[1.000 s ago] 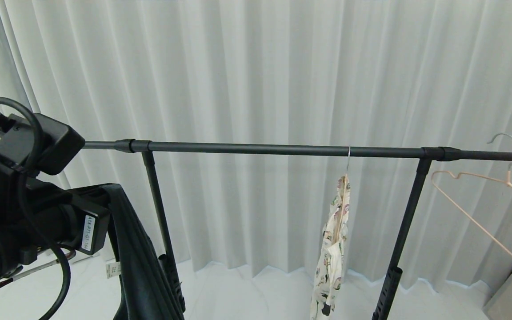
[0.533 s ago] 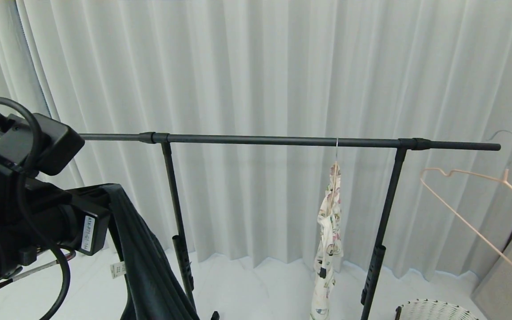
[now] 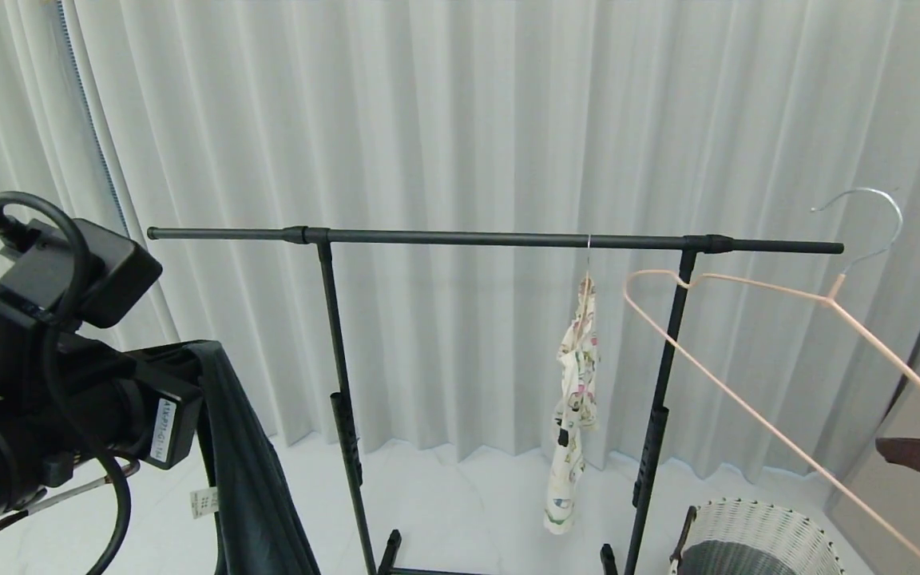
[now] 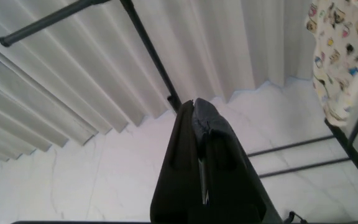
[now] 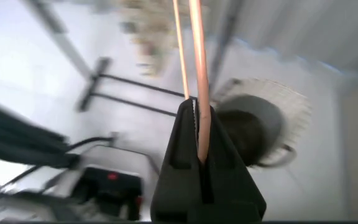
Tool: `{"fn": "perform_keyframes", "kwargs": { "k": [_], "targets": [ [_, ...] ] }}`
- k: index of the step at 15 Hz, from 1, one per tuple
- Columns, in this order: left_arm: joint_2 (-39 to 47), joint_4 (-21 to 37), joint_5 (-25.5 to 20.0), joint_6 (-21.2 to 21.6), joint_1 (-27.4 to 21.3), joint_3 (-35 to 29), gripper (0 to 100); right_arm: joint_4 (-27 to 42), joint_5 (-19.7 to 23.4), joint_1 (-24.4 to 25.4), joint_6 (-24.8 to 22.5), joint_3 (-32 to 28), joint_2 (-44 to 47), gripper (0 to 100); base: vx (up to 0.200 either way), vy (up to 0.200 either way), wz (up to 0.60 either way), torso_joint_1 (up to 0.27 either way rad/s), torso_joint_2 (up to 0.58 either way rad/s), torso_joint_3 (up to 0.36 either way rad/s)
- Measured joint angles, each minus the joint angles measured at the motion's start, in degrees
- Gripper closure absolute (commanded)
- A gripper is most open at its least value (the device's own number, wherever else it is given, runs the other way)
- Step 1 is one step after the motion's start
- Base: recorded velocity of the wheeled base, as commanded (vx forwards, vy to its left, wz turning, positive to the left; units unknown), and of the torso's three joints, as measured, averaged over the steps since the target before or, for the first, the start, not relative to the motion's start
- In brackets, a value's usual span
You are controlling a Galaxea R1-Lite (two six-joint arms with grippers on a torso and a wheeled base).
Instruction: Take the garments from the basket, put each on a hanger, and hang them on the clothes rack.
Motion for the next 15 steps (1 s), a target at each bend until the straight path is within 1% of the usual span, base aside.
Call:
{"fn": "perform_keyframes", "kwargs": {
  "k": [3,5,6,7,8,9,11,12,13,15],
  "targets": [
    [0.09,0.05,-0.04,-0.35,-0.34,1.26,100,-3.91,3.83,10.13,1.85,1.65,-0.15,100,0.0,0.0,0.0,0.0,0.0,0.0],
    [0.98,0.0,-0.06,-1.26,-0.5,1.27,100,-8.59,5.03,19.2,2.89,4.44,0.24,100,0.0,0.0,0.0,0.0,0.0,0.0],
    [1.77,0.02,-0.06,-3.06,-0.56,1.07,100,-10.18,5.28,23.13,4.12,5.4,0.63,100,0.0,0.0,0.0,0.0,0.0,0.0],
    [3.04,0.0,0.0,-6.27,-0.66,0.55,100,-12.09,5.36,27.61,6.42,6.14,1.4,100,0.0,0.0,0.0,0.0,0.0,0.0],
    [4.45,0.02,0.21,-9.87,-0.87,-0.41,100,-14.2,5.36,31.31,8.69,6.61,2.39,100,0.0,0.0,0.0,0.0,0.0,0.0],
    [5.77,0.0,0.62,-12.42,-1.22,-1.52,100,-15.87,5.34,34.45,10.36,6.86,3.63,100,0.0,0.0,0.0,0.0,0.0,0.0],
    [9.11,0.0,2.71,-17.34,-1.6,-4.69,100,-17.19,5.32,38.67,11.5,7.08,6.0,100,0.0,0.0,0.0,0.0,0.0,0.0],
    [10.57,0.0,3.77,-19.18,-1.79,-6.29,100,-17.19,5.32,39.72,11.82,7.13,6.85,100,0.0,0.0,0.0,0.0,0.0,0.0],
    [12.0,-0.02,4.34,-20.52,-2.18,-7.84,100,-17.36,5.3,40.38,12.09,7.13,7.83,100,0.0,0.0,0.0,0.0,0.0,0.0],
    [13.74,-0.02,4.45,-21.11,-2.62,-9.05,100,-18.66,5.19,40.85,12.37,6.86,9.4,100,0.0,0.0,0.0,0.0,0.0,0.0]
  ]
}}
